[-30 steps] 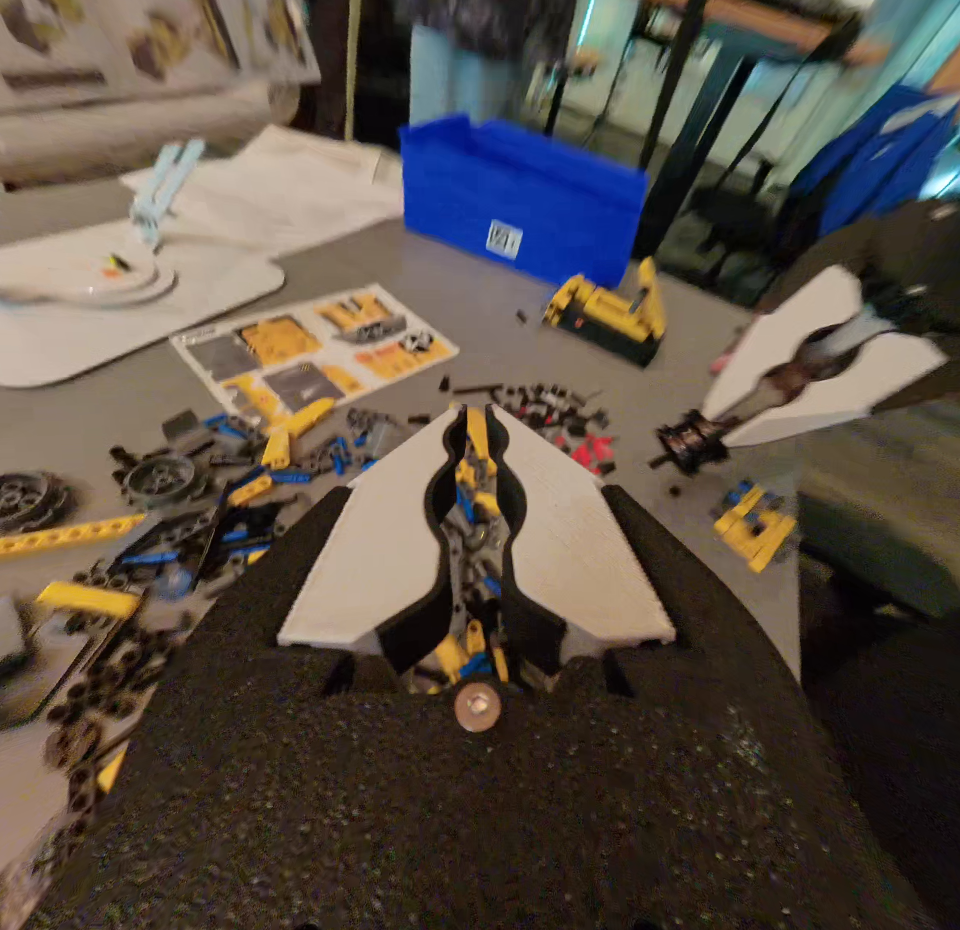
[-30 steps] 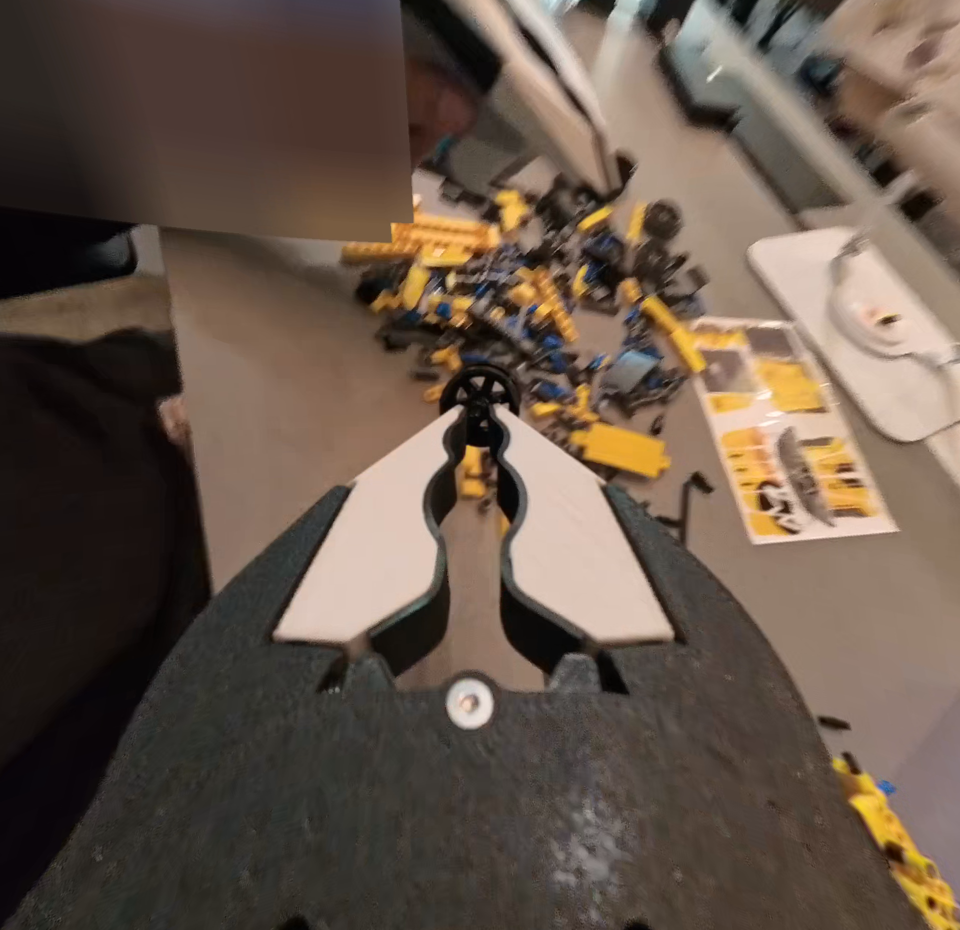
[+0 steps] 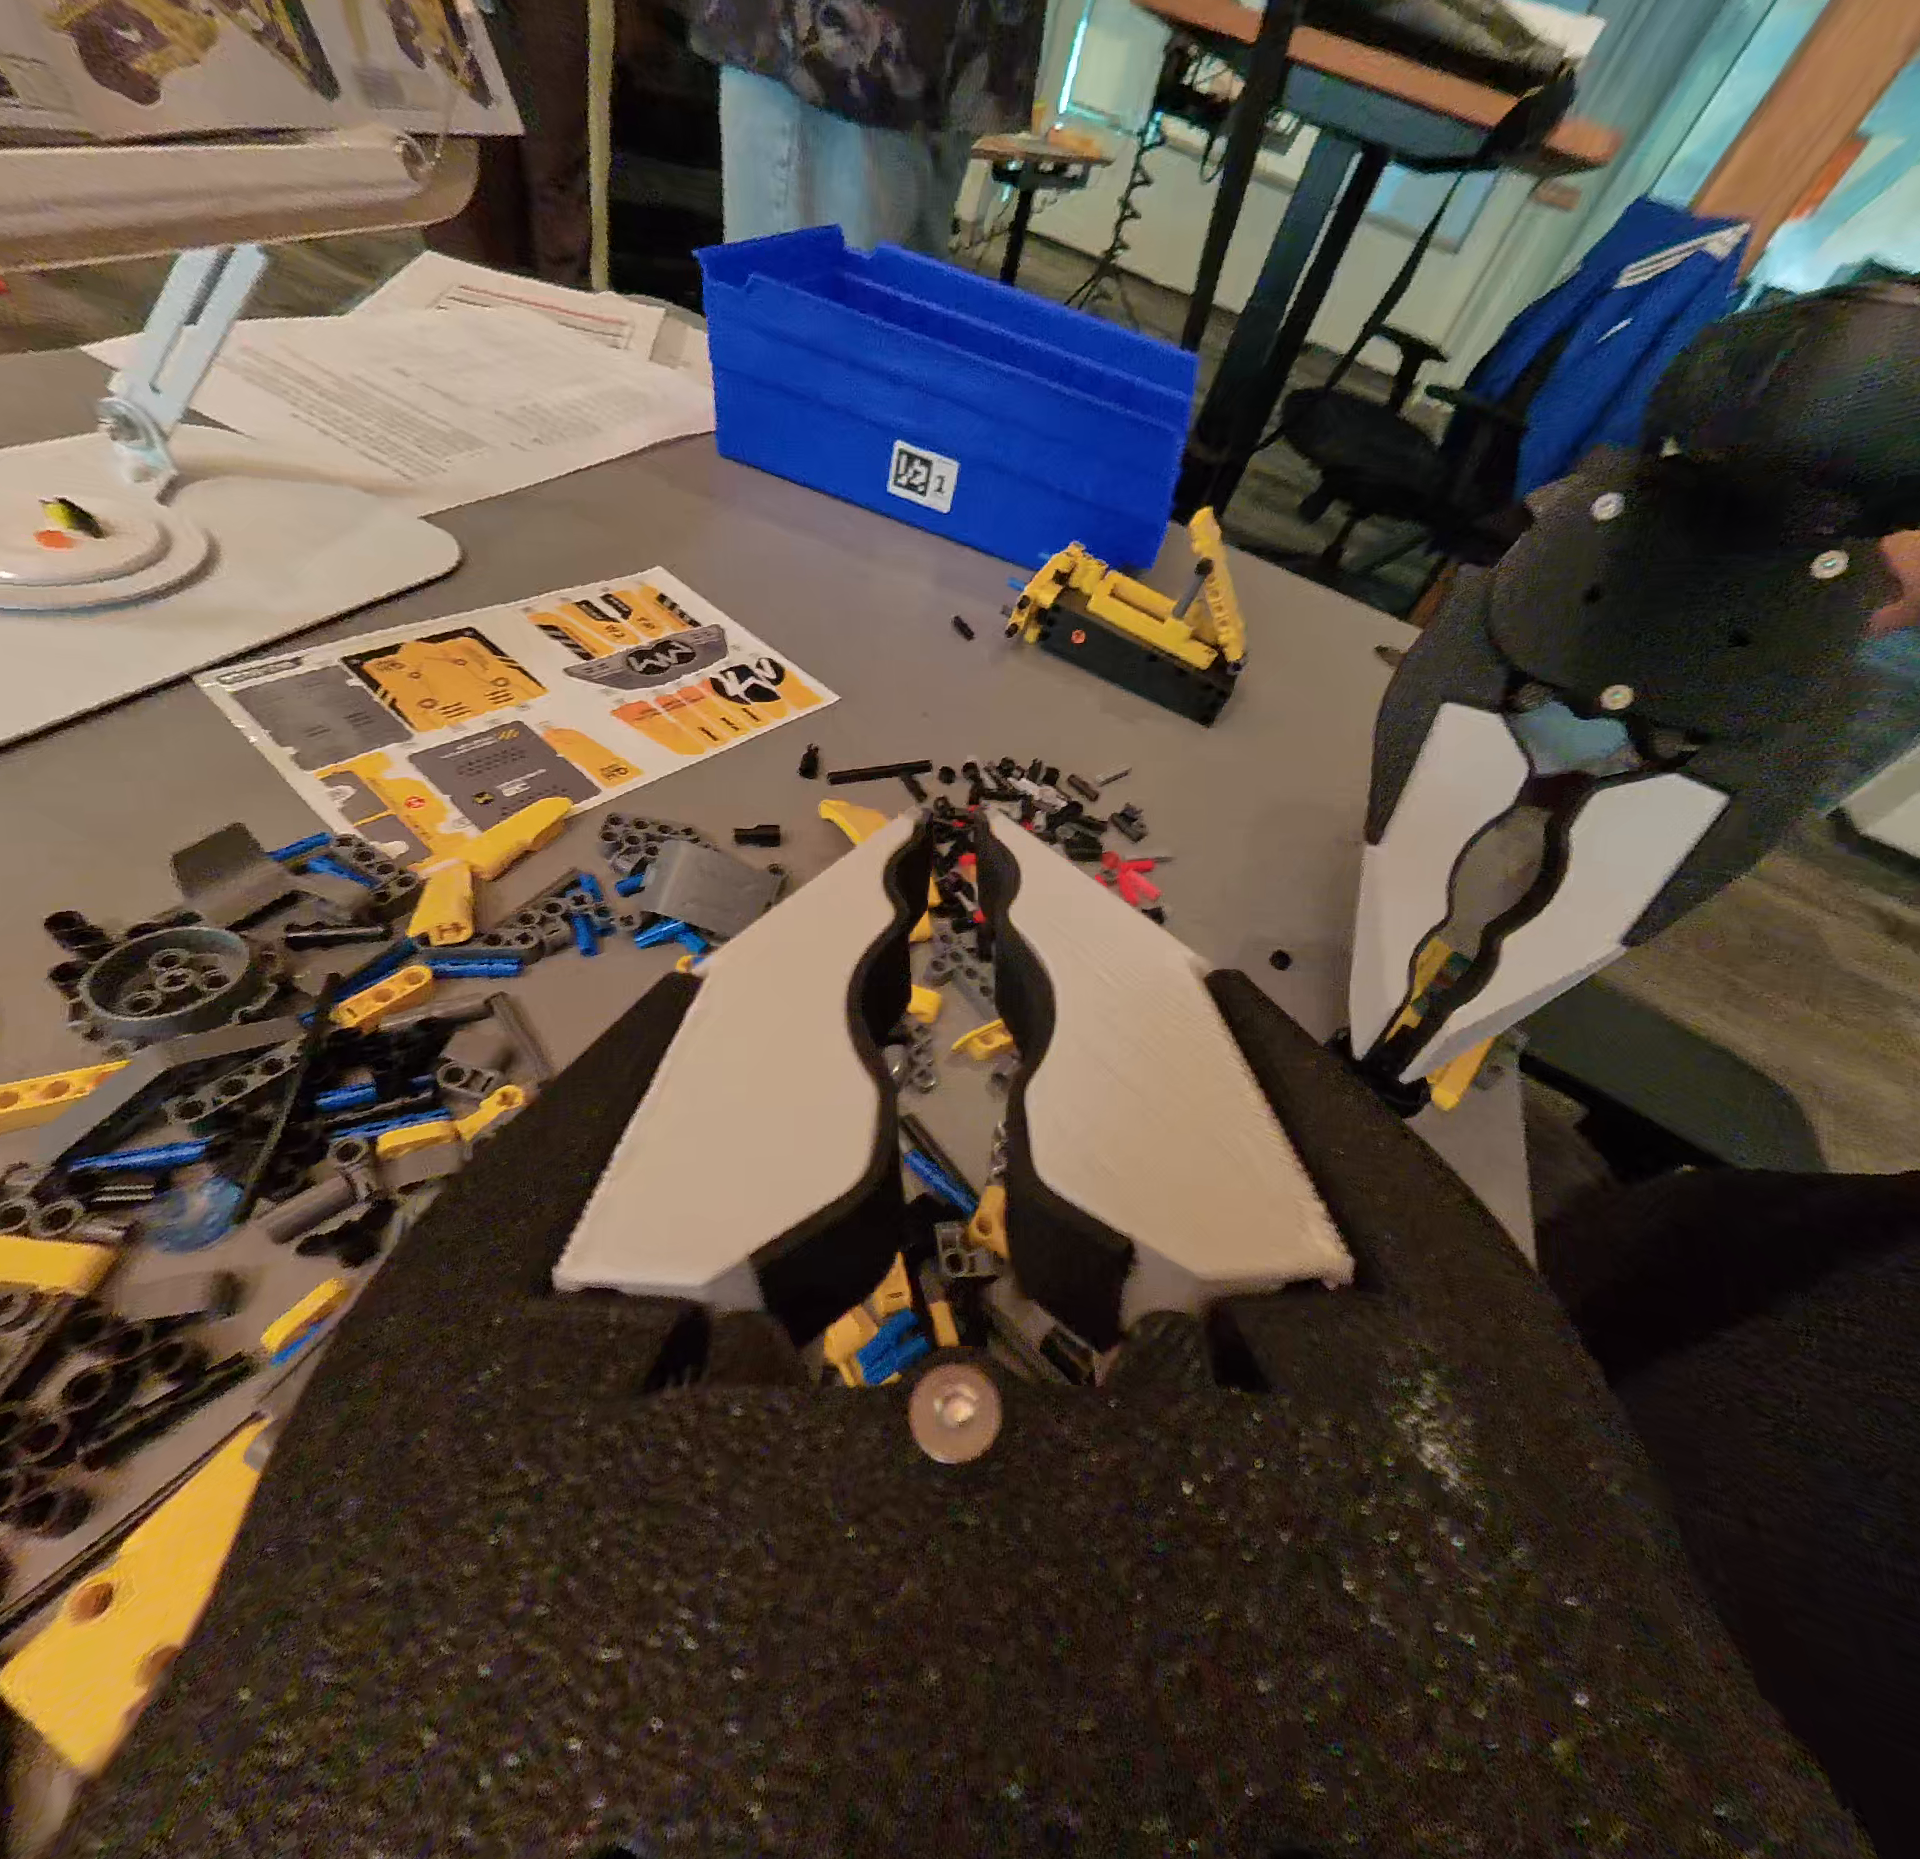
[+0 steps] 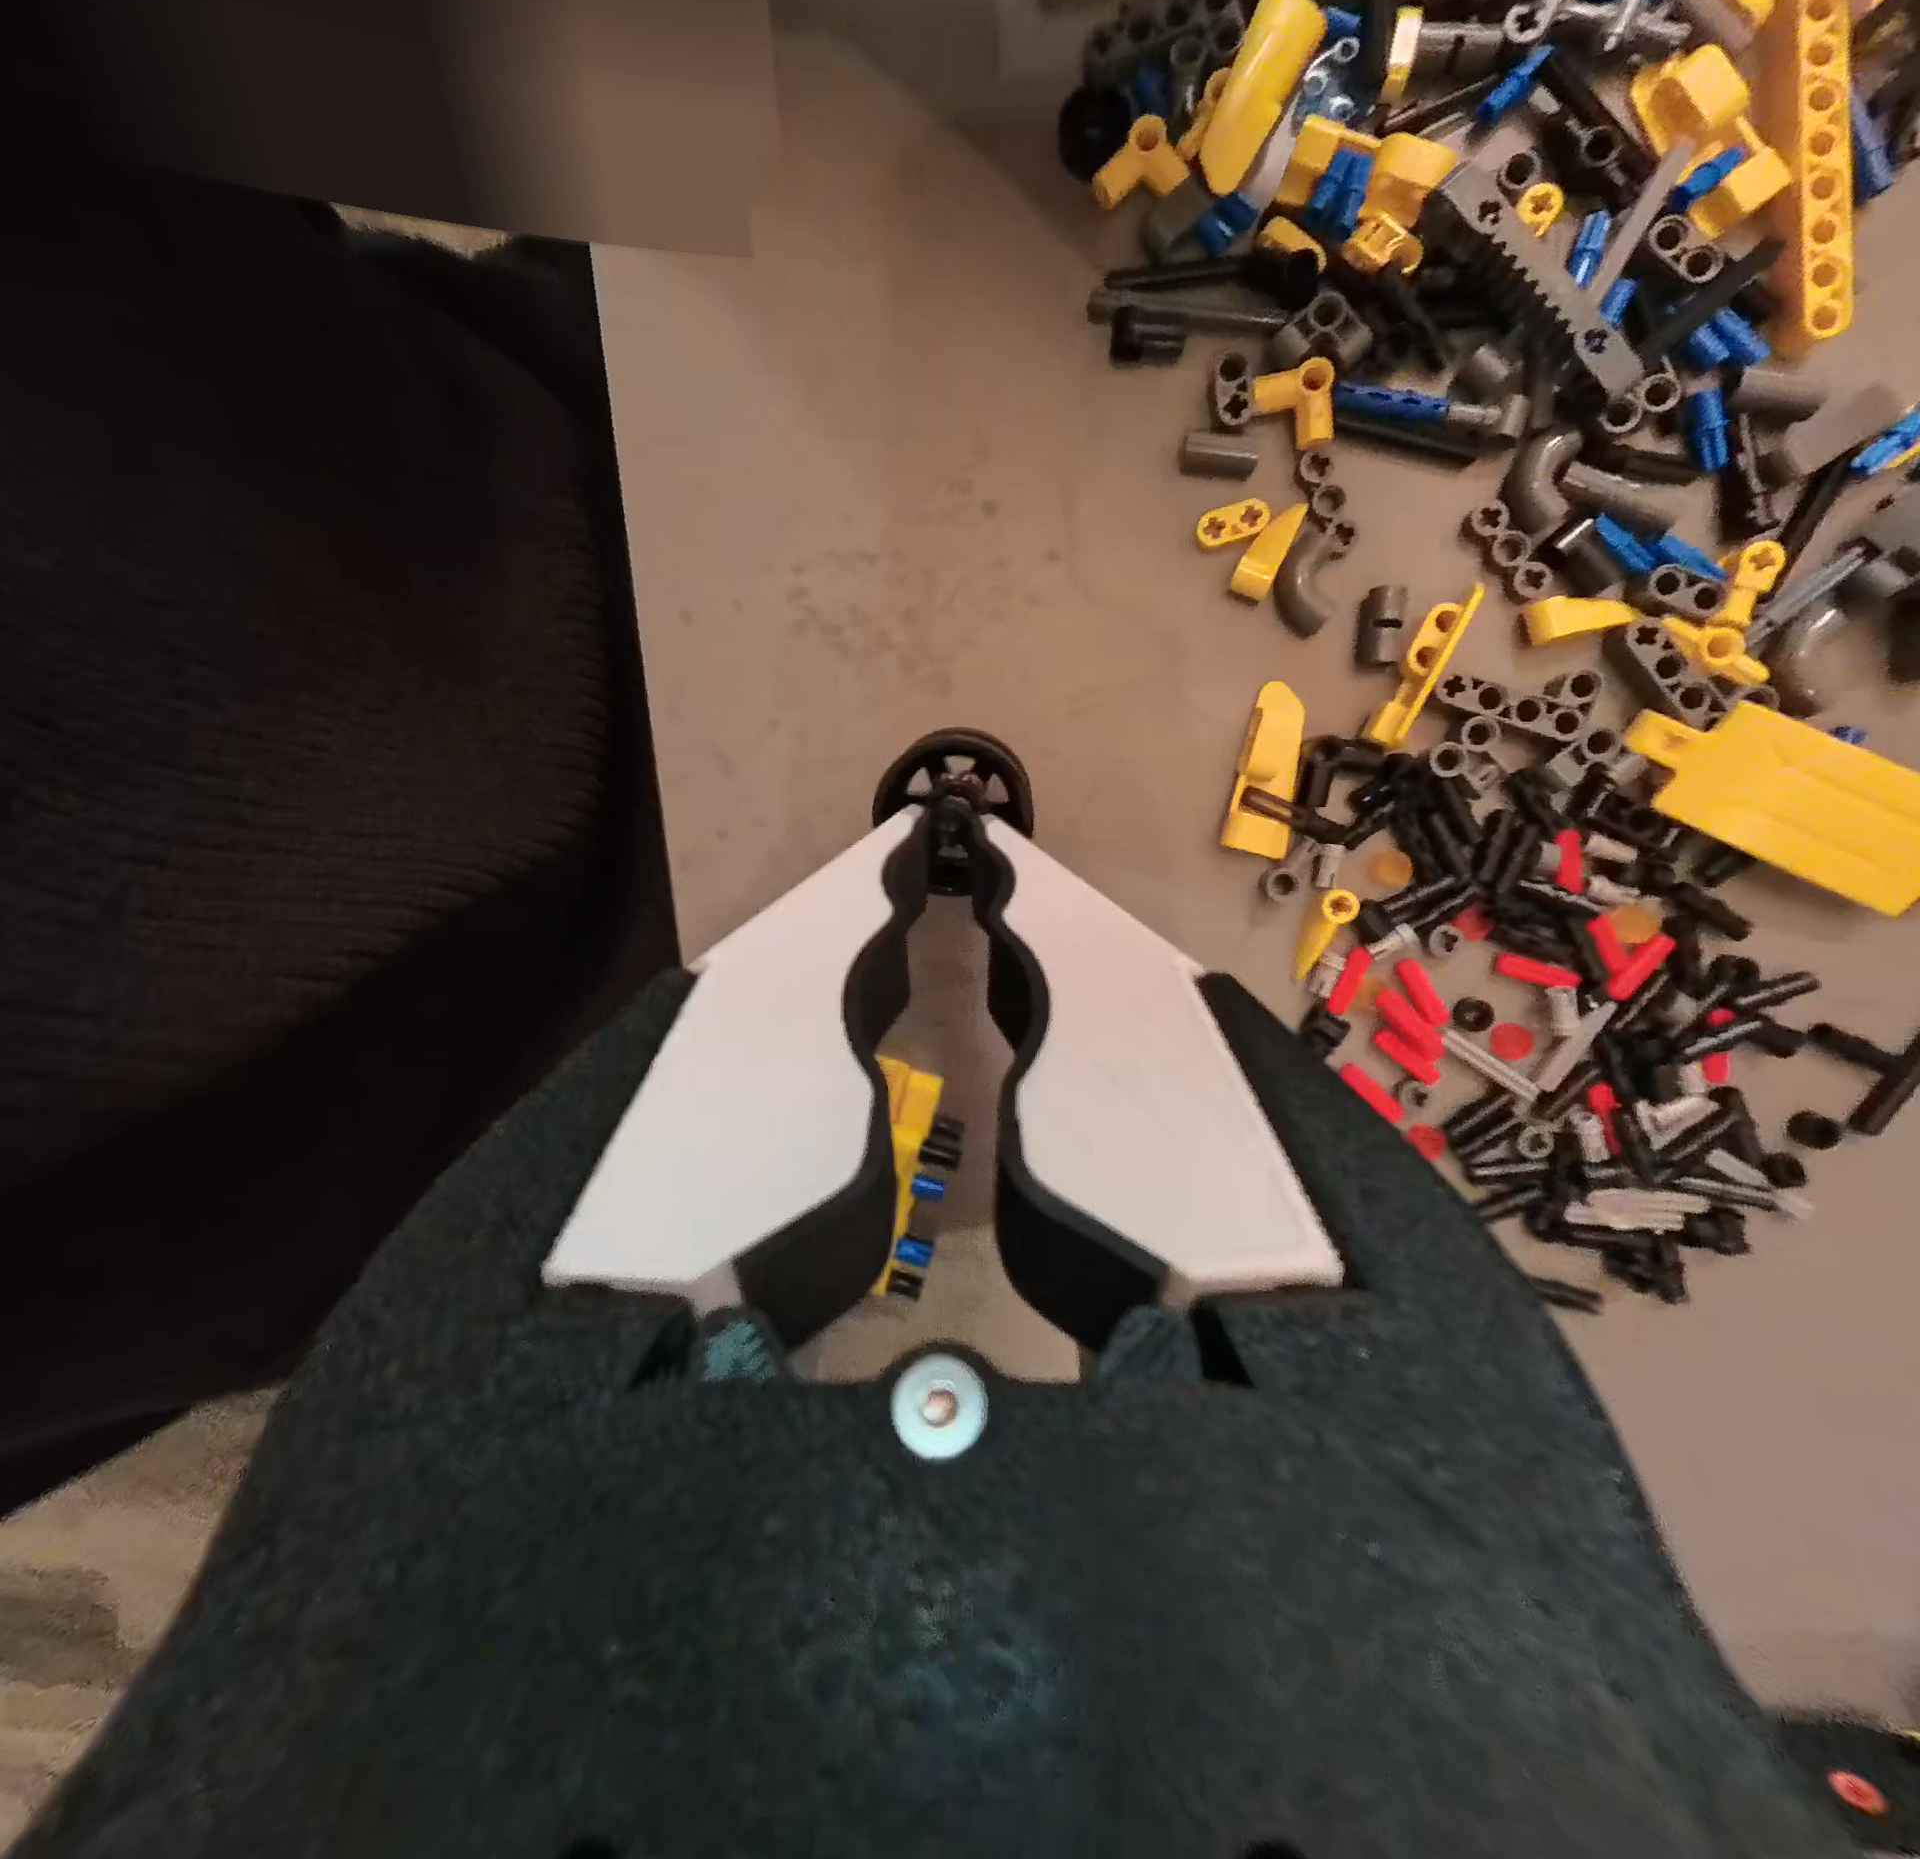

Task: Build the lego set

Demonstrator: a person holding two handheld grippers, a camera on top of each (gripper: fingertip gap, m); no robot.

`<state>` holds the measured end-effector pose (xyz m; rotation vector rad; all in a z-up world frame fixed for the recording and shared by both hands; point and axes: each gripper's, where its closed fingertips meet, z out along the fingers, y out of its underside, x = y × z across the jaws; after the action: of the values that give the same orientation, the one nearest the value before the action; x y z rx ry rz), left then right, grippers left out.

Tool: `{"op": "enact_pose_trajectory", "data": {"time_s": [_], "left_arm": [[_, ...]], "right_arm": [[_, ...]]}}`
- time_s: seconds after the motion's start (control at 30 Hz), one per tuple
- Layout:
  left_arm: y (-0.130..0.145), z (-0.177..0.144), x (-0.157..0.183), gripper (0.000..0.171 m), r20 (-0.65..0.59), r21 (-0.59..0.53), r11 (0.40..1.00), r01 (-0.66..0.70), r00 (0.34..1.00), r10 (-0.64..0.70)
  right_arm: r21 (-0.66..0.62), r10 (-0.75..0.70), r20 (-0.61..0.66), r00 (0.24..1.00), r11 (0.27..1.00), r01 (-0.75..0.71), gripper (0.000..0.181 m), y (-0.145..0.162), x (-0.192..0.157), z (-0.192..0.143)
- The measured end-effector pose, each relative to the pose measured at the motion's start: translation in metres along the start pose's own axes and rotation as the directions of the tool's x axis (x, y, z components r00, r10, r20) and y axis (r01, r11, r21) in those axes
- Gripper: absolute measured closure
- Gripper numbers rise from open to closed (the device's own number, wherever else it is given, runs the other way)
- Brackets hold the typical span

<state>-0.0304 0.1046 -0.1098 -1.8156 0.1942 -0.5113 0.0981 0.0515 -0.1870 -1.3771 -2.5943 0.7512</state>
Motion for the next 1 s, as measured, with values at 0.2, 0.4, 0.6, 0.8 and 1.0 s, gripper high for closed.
{"op": "enact_pose_trajectory", "data": {"time_s": [0.2,0.4,0.6,0.8,1.0], "left_arm": [[-0.003,-0.001,0.003,0.165,-0.043,0.024,0.999,0.047,0.998,-0.046],[-0.008,-0.003,0.007,0.165,-0.098,0.052,0.993,0.108,0.990,-0.102],[-0.007,-0.002,0.007,0.165,-0.097,0.048,0.993,0.104,0.990,-0.099],[-0.008,-0.002,0.010,0.164,-0.103,0.048,0.994,0.094,0.991,-0.089],[-0.008,-0.002,0.011,0.164,-0.112,0.048,0.995,0.091,0.990,-0.085]], "right_arm": [[0.019,0.055,-0.002,0.998,0.998,-0.055,0.175,-0.001,-0.005,0.003],[0.011,0.079,-0.051,0.996,0.997,-0.078,0.175,0.000,-0.002,0.005],[0.021,0.283,-0.073,0.956,0.959,-0.282,0.175,-0.001,0.004,0.006],[0.045,0.409,-0.060,0.911,0.912,-0.407,0.175,-0.002,0.000,0.003],[0.017,0.393,-0.089,0.915,0.919,-0.393,0.175,0.001,-0.002,0.006]]}}
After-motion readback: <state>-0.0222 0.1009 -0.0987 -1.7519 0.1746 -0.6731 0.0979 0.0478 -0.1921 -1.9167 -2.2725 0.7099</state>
